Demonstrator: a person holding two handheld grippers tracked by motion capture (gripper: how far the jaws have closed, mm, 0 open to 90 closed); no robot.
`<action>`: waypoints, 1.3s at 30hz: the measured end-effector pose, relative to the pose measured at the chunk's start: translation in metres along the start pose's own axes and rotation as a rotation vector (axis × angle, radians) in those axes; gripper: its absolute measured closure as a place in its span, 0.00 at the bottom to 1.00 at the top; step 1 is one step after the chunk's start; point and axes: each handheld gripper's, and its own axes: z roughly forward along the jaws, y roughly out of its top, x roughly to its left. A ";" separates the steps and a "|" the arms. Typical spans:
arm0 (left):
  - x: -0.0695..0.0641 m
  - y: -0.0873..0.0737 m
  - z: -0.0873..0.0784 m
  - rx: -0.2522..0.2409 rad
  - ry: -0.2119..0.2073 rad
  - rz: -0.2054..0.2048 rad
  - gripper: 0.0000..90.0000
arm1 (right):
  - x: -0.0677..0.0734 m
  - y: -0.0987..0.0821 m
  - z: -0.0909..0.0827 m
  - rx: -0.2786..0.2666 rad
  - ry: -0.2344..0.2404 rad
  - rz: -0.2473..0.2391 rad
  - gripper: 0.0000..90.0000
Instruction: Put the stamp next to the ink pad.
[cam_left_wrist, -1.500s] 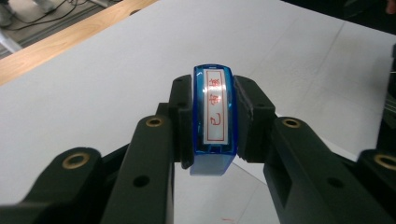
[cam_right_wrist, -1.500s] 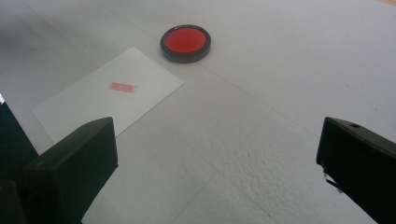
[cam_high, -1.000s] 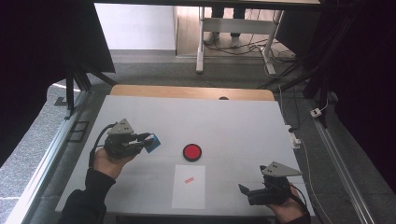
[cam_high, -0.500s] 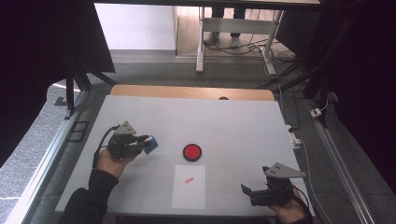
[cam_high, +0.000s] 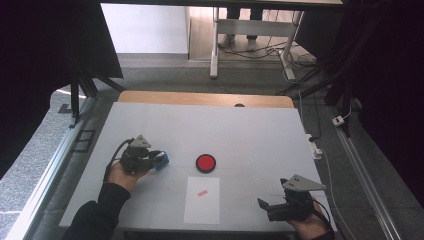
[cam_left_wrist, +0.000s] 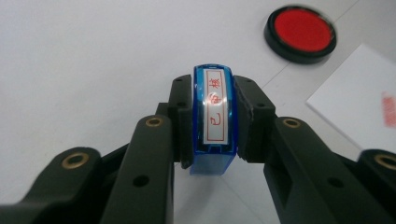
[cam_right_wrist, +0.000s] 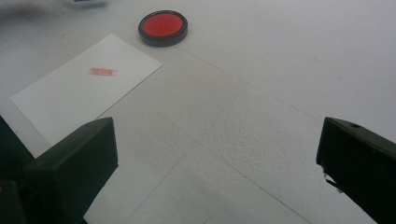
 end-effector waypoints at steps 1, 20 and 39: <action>0.000 0.000 0.001 0.008 0.000 0.006 0.78 | 0.000 0.000 0.000 0.001 -0.001 -0.002 0.00; 0.005 -0.003 -0.007 -0.036 -0.024 -0.056 0.57 | 0.001 0.000 0.001 0.010 0.005 -0.010 0.00; -0.012 0.011 -0.033 -0.088 -0.090 -0.044 0.16 | -0.002 0.000 0.000 0.027 0.000 0.024 0.00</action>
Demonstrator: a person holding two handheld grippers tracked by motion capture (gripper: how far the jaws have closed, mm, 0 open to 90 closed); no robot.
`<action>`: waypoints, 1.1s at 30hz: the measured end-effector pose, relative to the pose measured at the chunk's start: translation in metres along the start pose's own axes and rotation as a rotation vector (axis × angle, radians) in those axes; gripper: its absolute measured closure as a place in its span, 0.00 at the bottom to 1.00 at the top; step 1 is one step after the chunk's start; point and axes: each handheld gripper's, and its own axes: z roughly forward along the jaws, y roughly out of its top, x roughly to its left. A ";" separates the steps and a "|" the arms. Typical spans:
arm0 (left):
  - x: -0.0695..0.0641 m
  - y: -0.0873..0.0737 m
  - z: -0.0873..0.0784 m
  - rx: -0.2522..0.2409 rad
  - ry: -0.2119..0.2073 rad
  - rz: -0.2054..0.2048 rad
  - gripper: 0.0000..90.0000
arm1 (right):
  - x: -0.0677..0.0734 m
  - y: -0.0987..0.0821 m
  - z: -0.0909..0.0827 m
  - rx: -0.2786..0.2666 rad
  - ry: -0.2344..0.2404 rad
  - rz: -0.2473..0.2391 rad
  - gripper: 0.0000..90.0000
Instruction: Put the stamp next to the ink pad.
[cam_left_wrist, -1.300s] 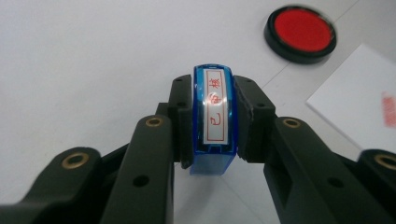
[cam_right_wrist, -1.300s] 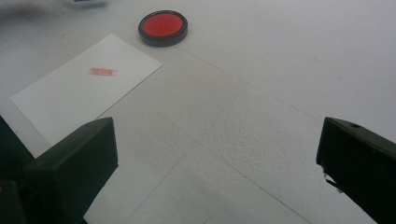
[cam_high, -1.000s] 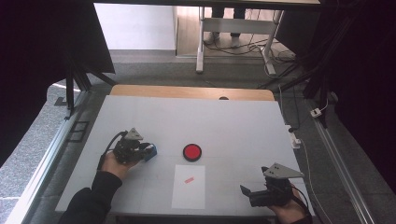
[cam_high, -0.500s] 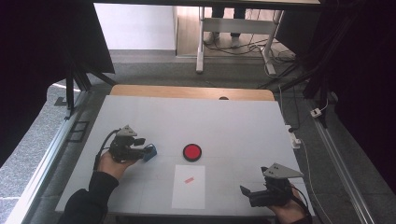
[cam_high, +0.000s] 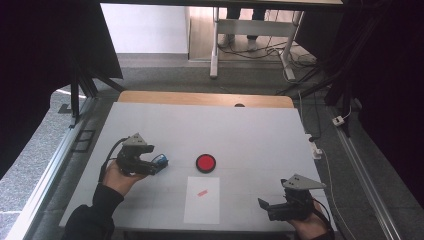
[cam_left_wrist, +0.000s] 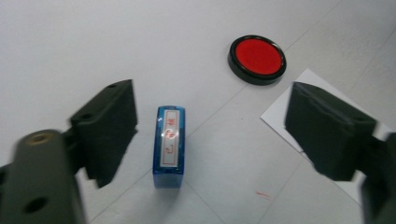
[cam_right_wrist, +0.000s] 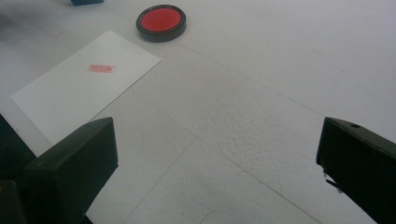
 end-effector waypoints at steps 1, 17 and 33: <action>-0.002 0.000 -0.002 -0.004 -0.004 -0.001 0.16 | 0.000 0.000 0.000 0.000 0.001 0.003 0.00; -0.019 -0.029 -0.052 -0.064 -0.025 -0.081 0.02 | 0.000 0.000 0.001 0.012 0.000 -0.003 0.00; -0.020 -0.076 -0.096 -0.112 0.046 -0.137 0.00 | 0.000 0.000 0.001 0.018 -0.002 0.000 0.00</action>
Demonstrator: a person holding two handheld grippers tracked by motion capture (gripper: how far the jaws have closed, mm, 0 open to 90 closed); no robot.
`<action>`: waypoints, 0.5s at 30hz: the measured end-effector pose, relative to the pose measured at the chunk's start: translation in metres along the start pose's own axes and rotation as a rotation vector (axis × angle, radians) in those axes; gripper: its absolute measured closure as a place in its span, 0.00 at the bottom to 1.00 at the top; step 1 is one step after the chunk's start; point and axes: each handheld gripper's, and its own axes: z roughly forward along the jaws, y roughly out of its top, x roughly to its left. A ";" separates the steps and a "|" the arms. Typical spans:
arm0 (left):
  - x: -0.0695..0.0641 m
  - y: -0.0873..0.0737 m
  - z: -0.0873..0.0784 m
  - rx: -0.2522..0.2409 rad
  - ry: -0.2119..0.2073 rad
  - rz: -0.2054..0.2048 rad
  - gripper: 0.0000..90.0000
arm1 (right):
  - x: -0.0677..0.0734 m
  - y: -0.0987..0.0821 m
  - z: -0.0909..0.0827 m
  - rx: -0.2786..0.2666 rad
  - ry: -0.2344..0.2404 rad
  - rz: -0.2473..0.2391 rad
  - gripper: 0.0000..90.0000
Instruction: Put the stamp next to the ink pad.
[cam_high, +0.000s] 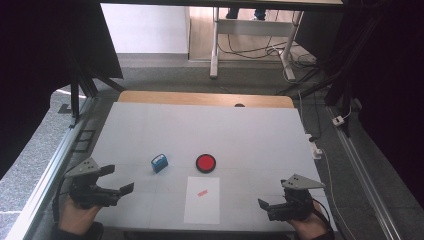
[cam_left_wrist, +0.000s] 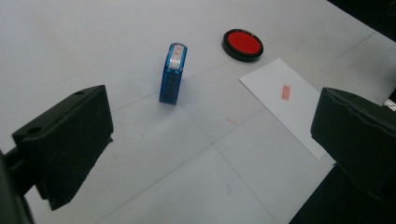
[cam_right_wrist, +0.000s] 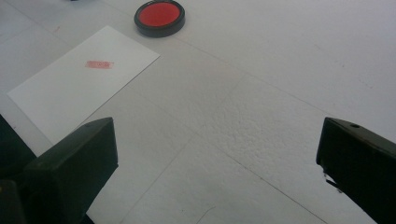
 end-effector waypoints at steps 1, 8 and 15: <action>0.000 -0.002 -0.001 0.001 0.004 0.001 0.00 | 0.000 0.000 0.000 -0.001 0.000 0.001 0.00; -0.001 -0.014 -0.002 0.044 0.019 -0.003 0.00 | 0.000 0.000 -0.001 0.000 -0.001 0.001 0.00; 0.000 -0.024 -0.003 0.098 0.043 0.000 0.00 | 0.001 -0.001 -0.001 0.001 -0.007 0.001 0.00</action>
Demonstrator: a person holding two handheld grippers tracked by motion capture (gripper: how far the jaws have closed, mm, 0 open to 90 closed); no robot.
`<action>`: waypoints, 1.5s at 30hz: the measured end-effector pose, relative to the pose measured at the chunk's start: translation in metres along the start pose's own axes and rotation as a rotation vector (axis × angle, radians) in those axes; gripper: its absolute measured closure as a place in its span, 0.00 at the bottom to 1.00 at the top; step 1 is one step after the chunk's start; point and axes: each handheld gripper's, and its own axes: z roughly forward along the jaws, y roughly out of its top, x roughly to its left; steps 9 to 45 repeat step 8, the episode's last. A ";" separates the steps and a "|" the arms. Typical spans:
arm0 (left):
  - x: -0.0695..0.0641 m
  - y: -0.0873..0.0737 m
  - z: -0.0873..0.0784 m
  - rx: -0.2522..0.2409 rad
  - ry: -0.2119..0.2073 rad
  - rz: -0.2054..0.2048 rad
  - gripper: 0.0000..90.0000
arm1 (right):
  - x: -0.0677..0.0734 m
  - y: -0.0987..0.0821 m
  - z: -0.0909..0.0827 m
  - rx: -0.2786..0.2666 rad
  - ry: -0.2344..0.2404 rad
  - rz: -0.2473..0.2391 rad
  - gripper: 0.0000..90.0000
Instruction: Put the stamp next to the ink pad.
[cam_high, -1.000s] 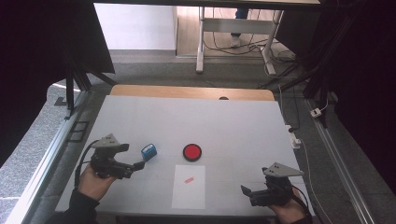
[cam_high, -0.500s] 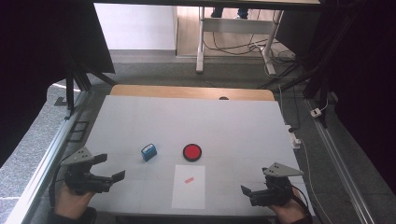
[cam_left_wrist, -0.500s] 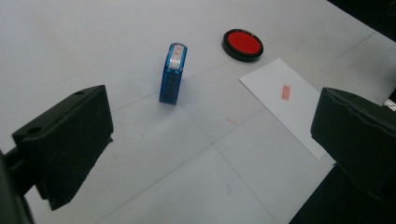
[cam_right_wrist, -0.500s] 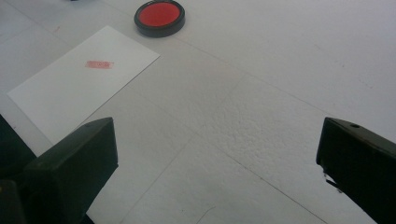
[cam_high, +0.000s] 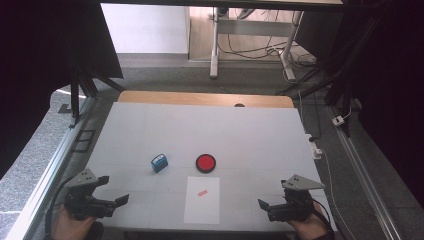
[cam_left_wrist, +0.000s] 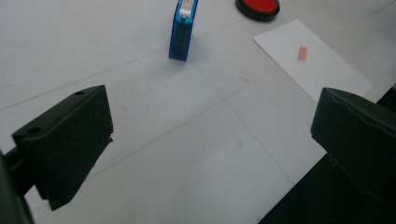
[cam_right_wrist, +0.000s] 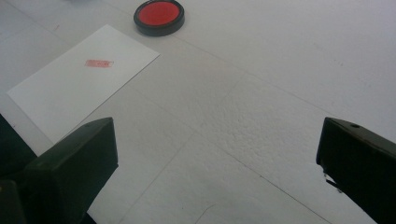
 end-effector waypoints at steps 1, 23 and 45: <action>0.000 0.000 0.000 -0.002 0.003 -0.001 0.00 | 0.000 0.000 0.000 0.001 0.000 -0.001 0.00; -0.002 0.002 0.004 0.032 0.013 0.002 0.00 | 0.000 0.000 0.001 0.010 -0.003 -0.007 0.00; -0.002 0.002 0.004 0.032 0.013 0.002 0.00 | 0.000 0.000 0.001 0.010 -0.003 -0.007 0.00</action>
